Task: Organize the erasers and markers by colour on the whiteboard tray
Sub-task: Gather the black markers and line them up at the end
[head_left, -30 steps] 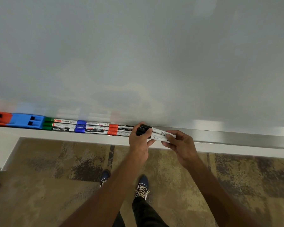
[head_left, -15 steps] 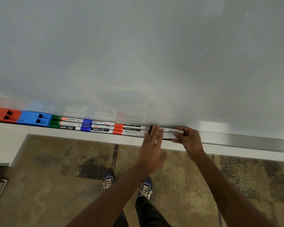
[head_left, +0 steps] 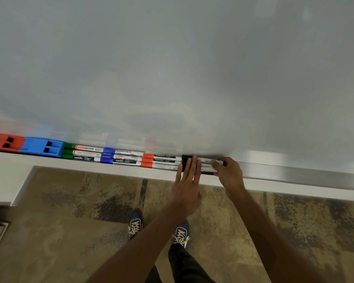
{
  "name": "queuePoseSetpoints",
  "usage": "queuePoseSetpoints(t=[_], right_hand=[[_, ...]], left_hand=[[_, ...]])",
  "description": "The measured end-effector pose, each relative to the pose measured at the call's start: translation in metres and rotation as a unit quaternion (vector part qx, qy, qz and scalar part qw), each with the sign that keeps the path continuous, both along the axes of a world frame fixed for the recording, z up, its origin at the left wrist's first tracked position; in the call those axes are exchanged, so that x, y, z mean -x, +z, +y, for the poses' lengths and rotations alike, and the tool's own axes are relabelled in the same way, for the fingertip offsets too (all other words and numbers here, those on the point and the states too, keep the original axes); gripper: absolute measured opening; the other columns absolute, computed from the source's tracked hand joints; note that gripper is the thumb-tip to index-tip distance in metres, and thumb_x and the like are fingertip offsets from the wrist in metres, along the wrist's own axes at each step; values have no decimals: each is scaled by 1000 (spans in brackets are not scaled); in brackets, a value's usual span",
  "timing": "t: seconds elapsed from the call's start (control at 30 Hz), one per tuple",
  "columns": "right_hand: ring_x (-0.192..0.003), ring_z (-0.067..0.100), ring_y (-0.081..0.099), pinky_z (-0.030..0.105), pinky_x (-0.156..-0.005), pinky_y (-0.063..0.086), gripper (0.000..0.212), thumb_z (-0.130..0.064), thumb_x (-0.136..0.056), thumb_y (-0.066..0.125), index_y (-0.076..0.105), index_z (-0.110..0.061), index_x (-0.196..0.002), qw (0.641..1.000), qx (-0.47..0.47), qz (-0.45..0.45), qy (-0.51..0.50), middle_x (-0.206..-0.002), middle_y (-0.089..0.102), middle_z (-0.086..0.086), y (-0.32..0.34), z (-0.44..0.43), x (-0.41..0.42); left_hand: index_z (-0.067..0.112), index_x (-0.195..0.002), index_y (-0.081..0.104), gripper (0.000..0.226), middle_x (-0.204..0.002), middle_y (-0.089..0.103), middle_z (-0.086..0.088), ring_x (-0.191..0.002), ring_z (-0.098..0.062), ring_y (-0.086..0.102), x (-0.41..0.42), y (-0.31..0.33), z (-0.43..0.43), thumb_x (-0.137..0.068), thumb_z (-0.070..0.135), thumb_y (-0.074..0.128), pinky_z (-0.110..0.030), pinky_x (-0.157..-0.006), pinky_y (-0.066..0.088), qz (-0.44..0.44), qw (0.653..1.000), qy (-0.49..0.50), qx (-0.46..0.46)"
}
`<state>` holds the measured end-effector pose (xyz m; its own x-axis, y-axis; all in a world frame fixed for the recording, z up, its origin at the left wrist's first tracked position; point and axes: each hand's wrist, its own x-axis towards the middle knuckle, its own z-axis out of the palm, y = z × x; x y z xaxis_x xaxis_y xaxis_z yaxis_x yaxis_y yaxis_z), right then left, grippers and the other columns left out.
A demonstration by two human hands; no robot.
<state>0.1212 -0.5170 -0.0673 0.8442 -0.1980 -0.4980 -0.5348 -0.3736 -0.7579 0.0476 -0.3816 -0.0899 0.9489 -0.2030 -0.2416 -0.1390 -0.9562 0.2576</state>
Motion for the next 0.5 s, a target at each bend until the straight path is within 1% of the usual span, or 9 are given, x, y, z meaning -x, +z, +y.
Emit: queuePoseSetpoints(t=[0.07,0.13,0.23,0.33,0.43,0.5], right_hand=[[-104,26,64,41,-93,53,43,-37,-88,66,62,-11,-122,1000,30,7,5,-114,68,7,3,4,2],[-108,28,61,37,-88,49,48,-41,-88,65,60,-9,-124,999,48,12,5,-118,67,10,7,7,5],[-112,31,60,41,-91,48,51,-43,-89,62,58,-5,-123,998,55,30,9,-121,65,13,11,11,8],[-109,28,58,40,-90,46,47,-45,-89,60,57,-5,-114,997,58,37,18,-118,62,11,14,14,9],[-118,31,57,43,-99,47,53,-45,-90,58,56,-5,-126,997,67,33,31,-128,61,12,18,16,11],[-119,32,57,45,-101,46,54,-45,-91,57,56,-5,-127,997,67,31,35,-129,61,13,19,17,12]], left_hand=[[6,-155,-19,95,-163,-26,-13,-151,-29,-23,0,-1,0,-94,31,51,-50,-124,-2,5,1000,3,-1],[5,-154,-20,95,-163,-27,-14,-151,-29,-24,0,-1,-1,-95,30,50,-50,-124,-2,8,1000,3,-2],[5,-153,-21,96,-162,-29,-15,-150,-30,-26,1,-2,-2,-95,30,50,-49,-124,-3,12,1000,11,0],[5,-154,-20,96,-162,-28,-14,-150,-30,-26,1,-4,-1,-93,28,50,-49,-124,-5,8,1000,23,0],[6,-154,-19,96,-162,-28,-13,-150,-30,-26,2,-4,0,-93,28,51,-49,-124,-6,7,1000,26,-2],[6,-155,-18,97,-163,-27,-13,-150,-30,-25,3,-4,2,-92,27,53,-49,-124,-6,5,1000,25,-6]])
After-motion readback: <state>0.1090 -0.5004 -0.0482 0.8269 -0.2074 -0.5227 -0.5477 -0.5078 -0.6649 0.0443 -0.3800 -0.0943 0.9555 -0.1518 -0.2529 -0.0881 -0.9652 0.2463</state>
